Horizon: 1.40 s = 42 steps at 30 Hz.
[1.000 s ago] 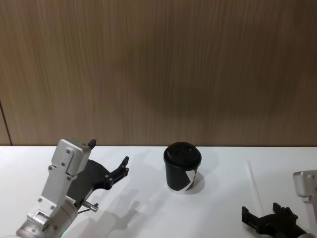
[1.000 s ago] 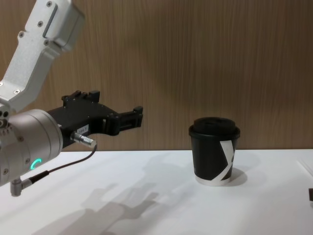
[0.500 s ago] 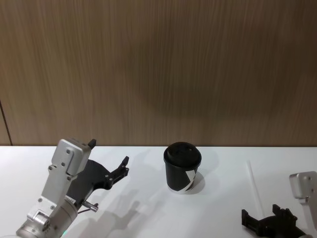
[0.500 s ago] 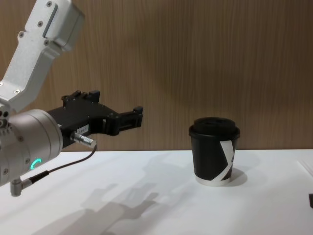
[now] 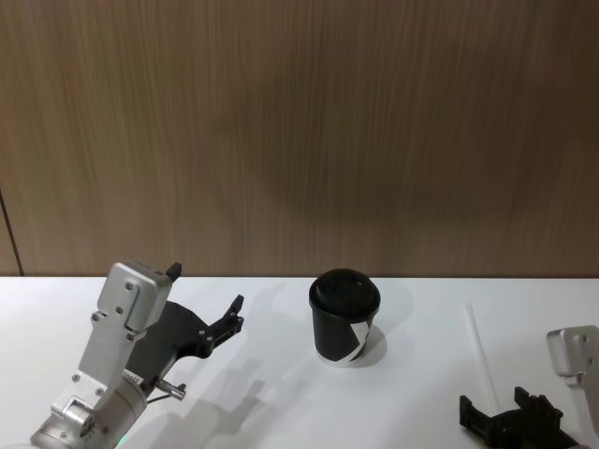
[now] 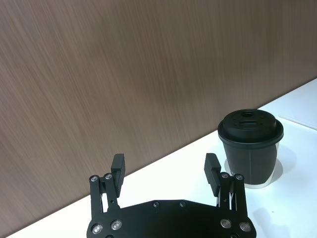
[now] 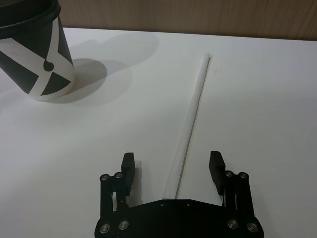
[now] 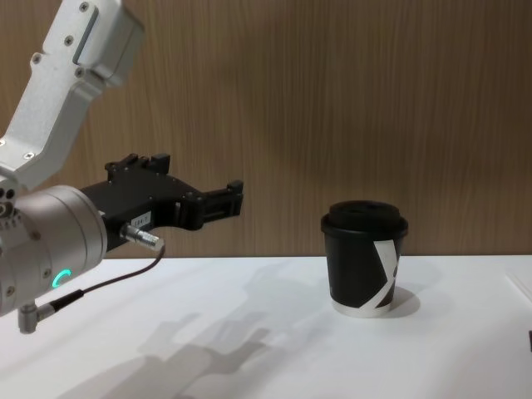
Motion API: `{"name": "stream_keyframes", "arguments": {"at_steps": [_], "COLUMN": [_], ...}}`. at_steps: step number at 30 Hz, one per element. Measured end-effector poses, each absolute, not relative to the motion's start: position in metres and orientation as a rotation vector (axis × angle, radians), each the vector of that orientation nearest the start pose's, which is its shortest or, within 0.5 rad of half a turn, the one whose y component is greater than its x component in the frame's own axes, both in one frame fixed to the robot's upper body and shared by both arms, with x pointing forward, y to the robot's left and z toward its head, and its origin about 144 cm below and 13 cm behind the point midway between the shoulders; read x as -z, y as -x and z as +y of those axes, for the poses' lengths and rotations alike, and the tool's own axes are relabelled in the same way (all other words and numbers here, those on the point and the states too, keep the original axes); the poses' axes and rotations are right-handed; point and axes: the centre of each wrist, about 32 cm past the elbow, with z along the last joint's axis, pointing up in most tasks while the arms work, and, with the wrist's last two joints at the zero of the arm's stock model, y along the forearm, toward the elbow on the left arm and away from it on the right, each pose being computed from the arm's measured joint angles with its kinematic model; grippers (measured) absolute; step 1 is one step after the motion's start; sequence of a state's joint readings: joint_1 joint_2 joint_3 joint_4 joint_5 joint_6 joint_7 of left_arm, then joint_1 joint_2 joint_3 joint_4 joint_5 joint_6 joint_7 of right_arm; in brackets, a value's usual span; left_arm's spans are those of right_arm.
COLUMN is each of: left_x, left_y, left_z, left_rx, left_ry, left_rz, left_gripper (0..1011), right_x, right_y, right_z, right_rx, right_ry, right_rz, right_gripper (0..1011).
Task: Pick up the straw with one hand, pass it to the other hand, and insert it into the cup.
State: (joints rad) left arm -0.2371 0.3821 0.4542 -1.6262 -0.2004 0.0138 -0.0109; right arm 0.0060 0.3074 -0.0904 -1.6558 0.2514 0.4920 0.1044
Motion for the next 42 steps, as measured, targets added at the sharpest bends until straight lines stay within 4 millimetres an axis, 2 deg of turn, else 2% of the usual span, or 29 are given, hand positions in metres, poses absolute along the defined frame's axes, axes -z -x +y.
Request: {"name": "stream_keyframes", "arguments": {"at_steps": [1, 4, 42], "left_x": [-1.2044, -1.2044, -1.2044], "left_y": [-0.4920, -0.4920, -0.4920], "left_z": [0.1984, 0.1984, 0.1984], "left_rx": [-1.124, -1.124, -1.124], "left_ry": [-0.061, -0.061, -0.061], "left_rz": [-0.268, -0.268, -0.268], "left_gripper": [1003, 1003, 1003], "right_x": [-1.1701, -1.1698, -1.1680], "right_y": [-0.4584, -0.4581, -0.4570], "right_z": [-0.2816, -0.2815, -0.2807], "right_rx": [1.348, 1.351, 1.356], "right_ry": [0.373, 0.375, 0.384], "right_rz": [0.289, 0.294, 0.313], "right_gripper": [909, 877, 658]}}
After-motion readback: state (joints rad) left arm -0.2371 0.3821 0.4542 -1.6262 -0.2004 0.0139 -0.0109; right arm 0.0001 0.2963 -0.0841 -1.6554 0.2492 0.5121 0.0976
